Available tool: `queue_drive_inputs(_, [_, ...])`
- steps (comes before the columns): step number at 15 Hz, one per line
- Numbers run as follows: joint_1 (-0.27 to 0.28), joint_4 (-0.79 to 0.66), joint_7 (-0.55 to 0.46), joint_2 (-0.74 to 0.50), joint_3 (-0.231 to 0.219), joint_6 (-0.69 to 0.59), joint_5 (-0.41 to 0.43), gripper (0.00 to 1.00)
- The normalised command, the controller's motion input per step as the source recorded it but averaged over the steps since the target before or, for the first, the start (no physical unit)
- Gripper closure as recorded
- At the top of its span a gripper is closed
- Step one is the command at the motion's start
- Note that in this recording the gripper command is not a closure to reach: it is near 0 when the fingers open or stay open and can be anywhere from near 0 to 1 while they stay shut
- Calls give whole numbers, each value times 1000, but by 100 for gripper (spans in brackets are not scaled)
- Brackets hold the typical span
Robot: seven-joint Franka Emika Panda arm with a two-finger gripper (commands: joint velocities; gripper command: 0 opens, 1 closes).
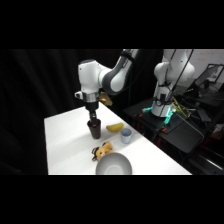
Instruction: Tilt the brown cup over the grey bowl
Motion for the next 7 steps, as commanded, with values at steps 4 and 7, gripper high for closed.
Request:
queue_drive_inputs(4, [80,119,134,-404,-72,-523,-225,0])
queue_drive_inputs(7, [76,188,219,-356,-30,-522,-273,0])
